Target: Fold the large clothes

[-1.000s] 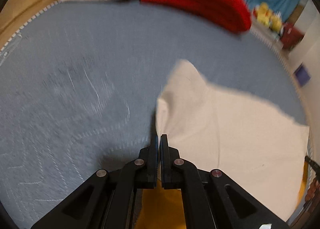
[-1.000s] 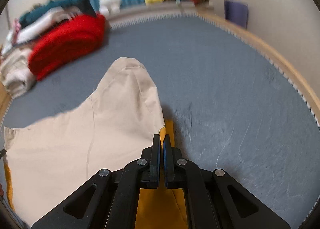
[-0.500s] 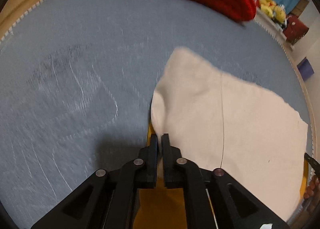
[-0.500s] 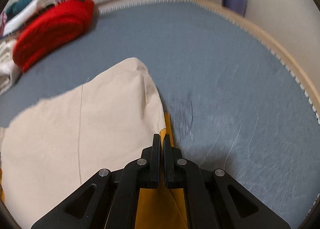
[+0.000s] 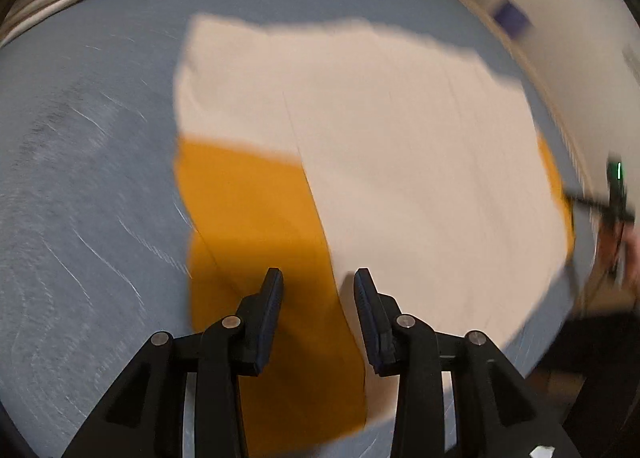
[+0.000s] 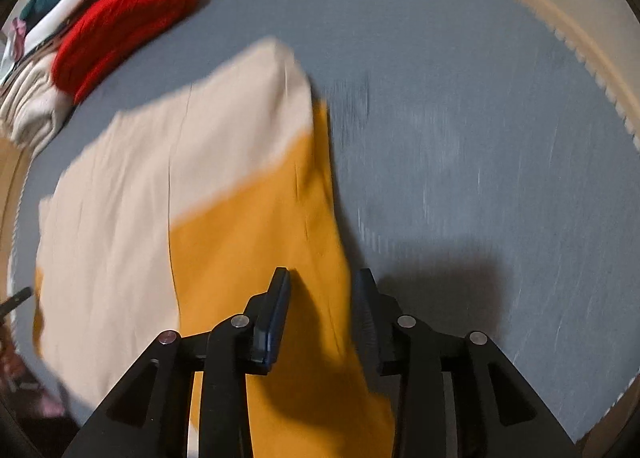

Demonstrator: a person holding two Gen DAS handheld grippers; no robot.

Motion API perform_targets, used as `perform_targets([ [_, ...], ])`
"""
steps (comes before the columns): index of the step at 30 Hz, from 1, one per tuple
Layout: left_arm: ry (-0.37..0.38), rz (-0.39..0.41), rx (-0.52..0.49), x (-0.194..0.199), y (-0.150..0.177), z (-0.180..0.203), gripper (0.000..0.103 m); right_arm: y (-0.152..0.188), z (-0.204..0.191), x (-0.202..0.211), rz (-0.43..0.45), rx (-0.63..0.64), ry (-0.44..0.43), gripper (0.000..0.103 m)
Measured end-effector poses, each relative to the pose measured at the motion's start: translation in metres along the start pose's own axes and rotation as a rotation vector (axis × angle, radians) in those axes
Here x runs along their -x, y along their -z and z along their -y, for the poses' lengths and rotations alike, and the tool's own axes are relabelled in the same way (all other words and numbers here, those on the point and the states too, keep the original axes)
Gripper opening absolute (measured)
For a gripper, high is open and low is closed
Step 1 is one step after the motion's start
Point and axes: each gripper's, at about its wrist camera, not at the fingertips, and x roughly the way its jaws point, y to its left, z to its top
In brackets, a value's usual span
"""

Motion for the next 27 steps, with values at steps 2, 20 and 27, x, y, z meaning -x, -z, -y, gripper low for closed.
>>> perform_targets([
  [2,-0.063,-0.034,-0.054,-0.01,0.017,0.001,0.034,0.013,0.006,-0.003,-0.042,0.02,-0.035,0.035],
  [20,-0.104,-0.165,-0.087,0.017,0.057,-0.002,0.024,0.029,0.004,0.014,-0.073,0.022,0.054,0.008],
  [27,-0.187,-0.284,-0.054,-0.004,0.078,-0.027,0.029,0.06,0.007,0.005,-0.178,0.168,0.118,0.013],
])
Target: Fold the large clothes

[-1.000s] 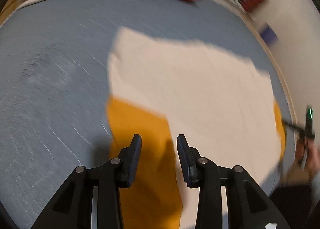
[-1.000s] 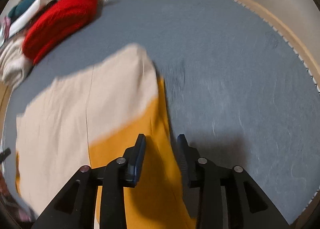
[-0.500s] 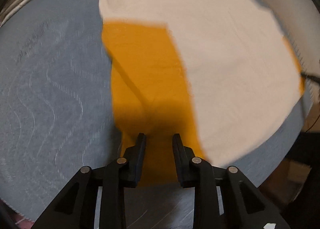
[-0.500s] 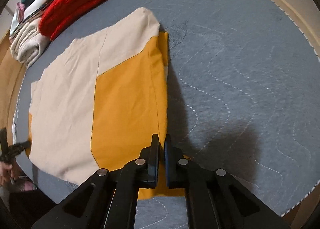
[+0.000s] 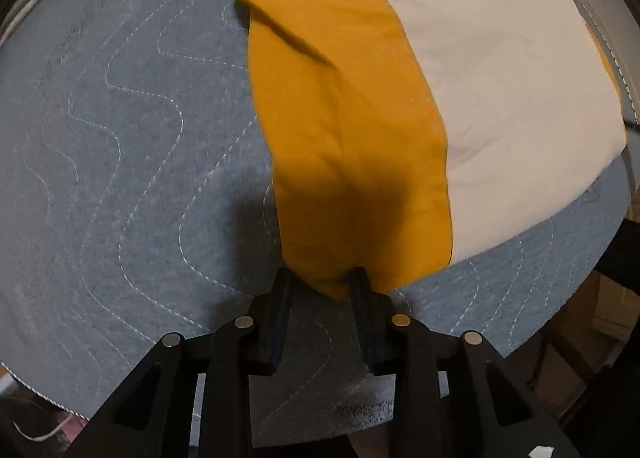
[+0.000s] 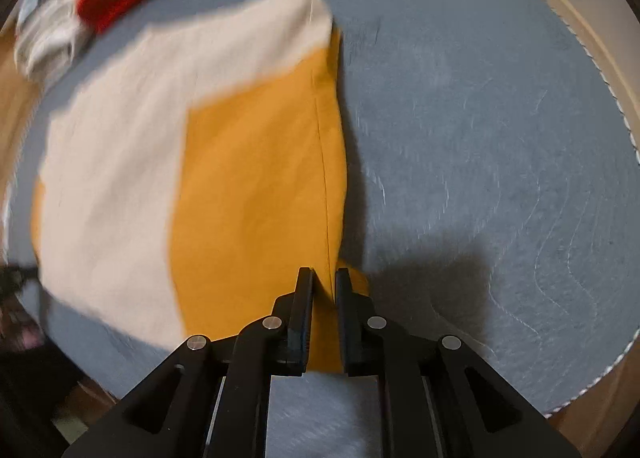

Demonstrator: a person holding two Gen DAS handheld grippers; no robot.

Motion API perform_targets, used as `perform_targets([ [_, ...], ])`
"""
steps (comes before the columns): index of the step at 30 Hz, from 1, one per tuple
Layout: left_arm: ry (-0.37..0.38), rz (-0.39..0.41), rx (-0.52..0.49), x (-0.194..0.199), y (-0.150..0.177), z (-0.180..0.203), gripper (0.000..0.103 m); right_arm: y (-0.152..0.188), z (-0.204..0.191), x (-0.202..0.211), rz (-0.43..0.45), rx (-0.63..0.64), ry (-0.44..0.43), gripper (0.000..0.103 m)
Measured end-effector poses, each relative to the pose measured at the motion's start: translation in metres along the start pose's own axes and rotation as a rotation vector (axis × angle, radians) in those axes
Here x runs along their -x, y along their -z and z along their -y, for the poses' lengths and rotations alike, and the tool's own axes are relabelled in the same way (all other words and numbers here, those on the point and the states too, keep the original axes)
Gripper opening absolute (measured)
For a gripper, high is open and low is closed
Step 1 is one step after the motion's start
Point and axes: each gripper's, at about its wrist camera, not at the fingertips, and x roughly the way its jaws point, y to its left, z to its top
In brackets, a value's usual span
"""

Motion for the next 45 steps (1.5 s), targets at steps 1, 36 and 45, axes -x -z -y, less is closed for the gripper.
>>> perform_targets([
  [1,-0.013,0.012,-0.013,0.004,0.001,0.002,0.025,0.005,0.004,-0.009,-0.043,-0.002,0.02,0.013],
  [36,-0.092,0.449,0.038,0.128,-0.006,0.083,0.024,0.045,-0.052,0.125,0.353,0.165,0.152,0.014],
  [45,-0.015,0.673,0.183,0.152,0.059,0.124,0.026,0.096,-0.146,0.164,0.575,0.062,0.099,0.021],
])
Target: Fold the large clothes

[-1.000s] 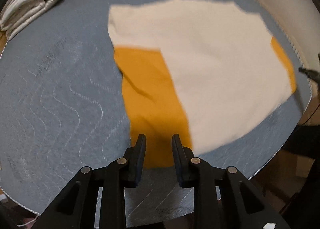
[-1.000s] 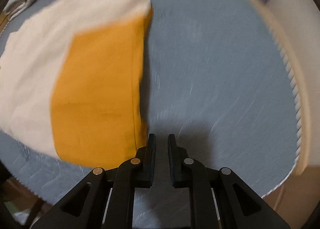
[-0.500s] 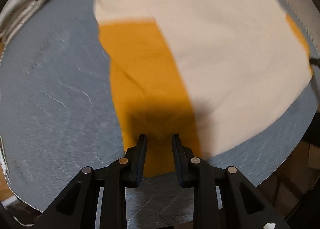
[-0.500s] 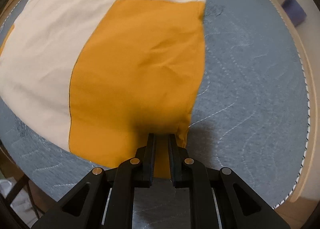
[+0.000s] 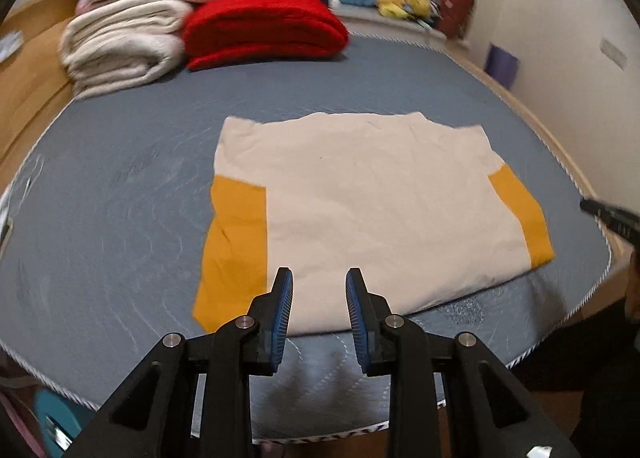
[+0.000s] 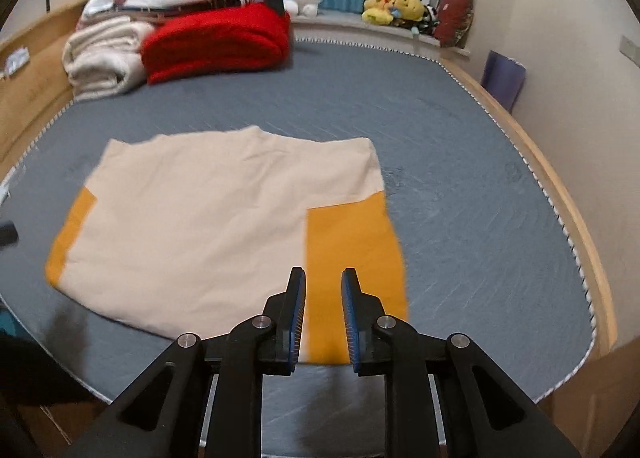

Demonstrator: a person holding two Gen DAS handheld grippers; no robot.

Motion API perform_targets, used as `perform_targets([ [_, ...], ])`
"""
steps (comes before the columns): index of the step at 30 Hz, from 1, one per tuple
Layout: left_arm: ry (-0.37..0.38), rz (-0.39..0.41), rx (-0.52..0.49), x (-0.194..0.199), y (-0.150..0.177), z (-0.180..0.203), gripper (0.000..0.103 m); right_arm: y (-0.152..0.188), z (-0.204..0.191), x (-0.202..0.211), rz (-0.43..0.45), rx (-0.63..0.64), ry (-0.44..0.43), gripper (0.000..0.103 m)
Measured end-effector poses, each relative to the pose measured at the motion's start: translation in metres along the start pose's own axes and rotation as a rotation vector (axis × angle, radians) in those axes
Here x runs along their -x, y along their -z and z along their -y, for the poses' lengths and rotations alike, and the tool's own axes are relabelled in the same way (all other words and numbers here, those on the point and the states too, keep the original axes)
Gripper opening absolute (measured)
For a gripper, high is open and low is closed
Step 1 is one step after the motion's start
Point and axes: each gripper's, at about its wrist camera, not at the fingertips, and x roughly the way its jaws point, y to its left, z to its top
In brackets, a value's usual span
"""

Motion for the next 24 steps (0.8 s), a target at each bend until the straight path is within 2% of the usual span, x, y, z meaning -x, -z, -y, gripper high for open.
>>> perform_targets([
  [3,-0.018,-0.024,0.084,-0.015,0.025,-0.011,0.023,0.015,-0.013,-0.003,-0.008,-0.008,-0.019,0.021],
  [5,-0.038,-0.072,0.13,-0.036,0.032,-0.026,0.013,0.019,-0.014,-0.018,-0.018,-0.003,-0.021,0.021],
  [12,0.054,-0.123,0.395,-0.062,0.04,-0.072,0.012,0.015,-0.016,-0.044,-0.034,0.005,-0.057,0.021],
  [15,0.094,-0.135,0.519,-0.074,0.05,-0.085,0.017,0.012,-0.016,-0.05,-0.039,-0.008,-0.082,0.021],
  [17,0.12,-0.15,0.585,-0.084,0.056,-0.092,0.032,0.011,-0.017,-0.051,-0.037,-0.004,-0.087,0.021],
  [19,0.146,-0.168,0.664,-0.095,0.063,-0.1,0.039,0.009,-0.017,-0.054,-0.037,-0.002,-0.094,0.021],
  [24,0.196,-0.157,0.871,-0.113,0.084,-0.119,0.039,0.008,-0.015,-0.058,-0.048,-0.009,-0.117,0.021],
])
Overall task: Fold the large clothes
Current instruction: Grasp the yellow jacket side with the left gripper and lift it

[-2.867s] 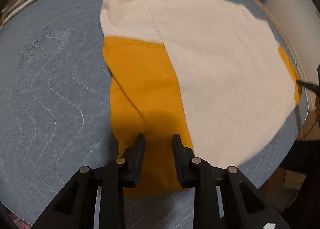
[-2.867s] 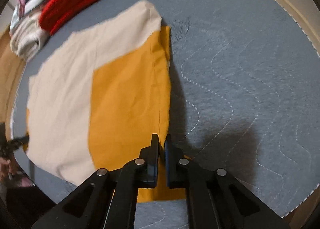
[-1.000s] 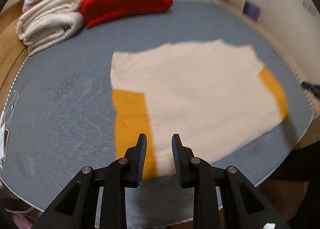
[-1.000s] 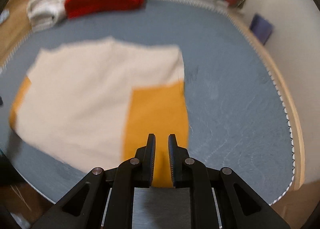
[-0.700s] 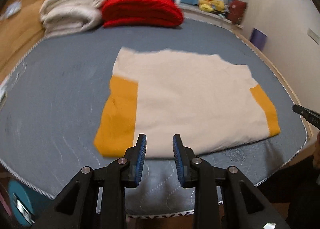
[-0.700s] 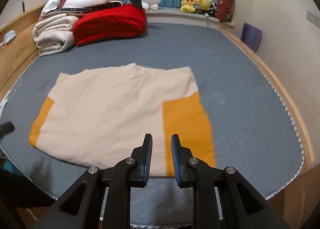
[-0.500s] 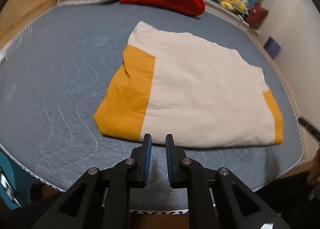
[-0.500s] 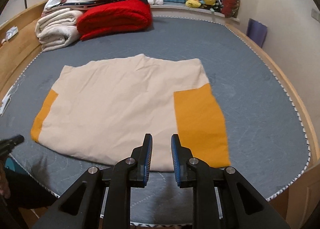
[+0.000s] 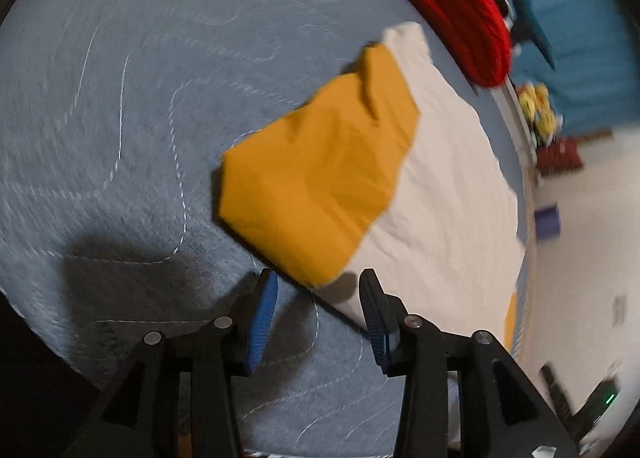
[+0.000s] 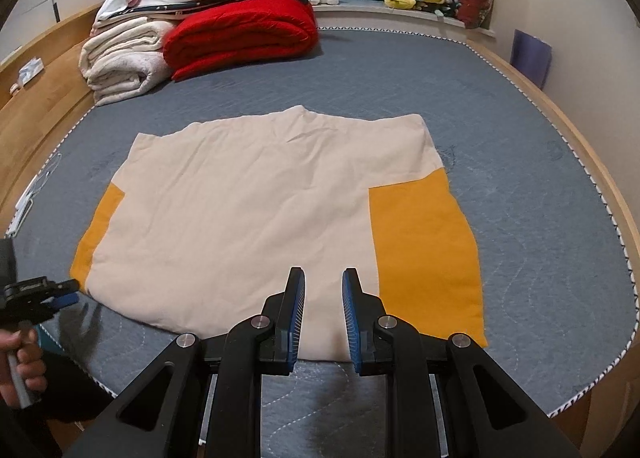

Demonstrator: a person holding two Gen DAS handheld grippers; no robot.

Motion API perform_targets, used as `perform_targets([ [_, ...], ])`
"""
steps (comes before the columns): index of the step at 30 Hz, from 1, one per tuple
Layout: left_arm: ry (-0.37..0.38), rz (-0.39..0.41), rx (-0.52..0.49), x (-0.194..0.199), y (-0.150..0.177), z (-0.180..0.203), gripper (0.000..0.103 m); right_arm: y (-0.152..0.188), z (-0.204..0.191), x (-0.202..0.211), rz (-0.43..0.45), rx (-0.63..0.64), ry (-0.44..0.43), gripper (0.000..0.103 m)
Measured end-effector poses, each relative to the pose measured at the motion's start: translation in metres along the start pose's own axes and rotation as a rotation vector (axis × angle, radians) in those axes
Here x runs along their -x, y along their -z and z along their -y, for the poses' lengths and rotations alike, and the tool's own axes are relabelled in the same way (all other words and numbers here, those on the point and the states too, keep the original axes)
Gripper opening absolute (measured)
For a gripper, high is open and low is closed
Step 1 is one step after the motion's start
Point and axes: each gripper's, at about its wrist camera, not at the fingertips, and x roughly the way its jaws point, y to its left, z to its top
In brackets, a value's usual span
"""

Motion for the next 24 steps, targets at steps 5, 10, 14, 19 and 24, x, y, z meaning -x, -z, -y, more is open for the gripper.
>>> perform_targets([
  [5,0.065,0.001,0.09,-0.011,-0.003,-0.01,0.039,-0.002,0.002,-0.002,-0.004,-0.011,-0.025,0.021],
  [10,0.093,0.047,0.12,-0.018,-0.008,-0.011,0.04,-0.006,0.003,-0.004,-0.004,-0.019,-0.041,0.021],
  [14,0.107,0.101,0.126,-0.022,-0.015,-0.01,0.04,-0.006,0.005,-0.006,-0.006,-0.026,-0.049,0.021],
  [19,0.145,0.146,0.128,-0.033,-0.03,-0.004,0.041,-0.005,0.007,-0.007,-0.007,-0.035,-0.078,0.021],
  [24,0.147,0.164,0.079,-0.039,-0.033,0.008,0.024,-0.005,-0.005,-0.008,0.012,-0.006,-0.121,0.021],
])
